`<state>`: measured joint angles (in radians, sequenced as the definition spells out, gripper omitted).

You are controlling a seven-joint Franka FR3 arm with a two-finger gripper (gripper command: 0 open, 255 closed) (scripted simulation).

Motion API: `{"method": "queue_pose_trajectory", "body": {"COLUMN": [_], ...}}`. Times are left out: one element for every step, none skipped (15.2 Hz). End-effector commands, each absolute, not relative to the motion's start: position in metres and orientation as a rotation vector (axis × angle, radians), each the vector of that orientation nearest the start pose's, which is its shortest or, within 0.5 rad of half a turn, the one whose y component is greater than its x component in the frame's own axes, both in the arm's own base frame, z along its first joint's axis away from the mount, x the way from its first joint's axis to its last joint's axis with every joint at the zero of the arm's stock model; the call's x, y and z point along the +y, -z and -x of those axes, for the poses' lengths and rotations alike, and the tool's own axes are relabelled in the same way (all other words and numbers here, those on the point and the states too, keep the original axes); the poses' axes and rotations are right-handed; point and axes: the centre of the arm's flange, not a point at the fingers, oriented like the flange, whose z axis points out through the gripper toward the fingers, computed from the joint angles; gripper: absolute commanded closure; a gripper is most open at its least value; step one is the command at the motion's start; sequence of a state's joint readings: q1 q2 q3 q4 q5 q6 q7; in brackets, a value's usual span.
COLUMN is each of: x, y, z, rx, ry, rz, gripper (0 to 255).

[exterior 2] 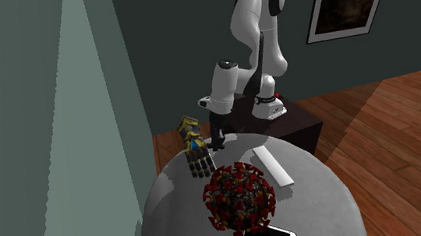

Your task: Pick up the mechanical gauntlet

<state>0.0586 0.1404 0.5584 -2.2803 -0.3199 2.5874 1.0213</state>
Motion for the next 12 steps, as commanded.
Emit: {"method": "queue_pose_trajectory", "body": {"x": [0.319, 0.319, 0.319, 0.319, 0.319, 0.319, 0.319, 0.319, 0.319, 0.319, 0.319, 0.319], "y": [-0.332, -0.337, -0.342, -0.348, -0.353, -0.358, -0.364, -0.369, -0.374, -0.379, -0.38, -0.38], "z": [-0.443, -0.443, -0.443, -0.443, -0.443, -0.443, -0.443, -0.443, -0.443, -0.443, -0.443, -0.443], "rx": [0.244, 0.244, 0.244, 0.244, 0.244, 0.244, 0.244, 0.244, 0.244, 0.244, 0.244, 0.244], "ry": [0.34, 0.34, 0.34, 0.34, 0.34, 0.34, 0.34, 0.34, 0.34, 0.34, 0.34, 0.34], "rz": [3.052, 3.052, 3.052, 3.052, 3.052, 3.052, 3.052, 3.052, 3.052, 3.052, 3.052, 3.052], "gripper": [255, 255, 255, 255, 255, 255, 255, 255, 255, 255, 255, 255]}}
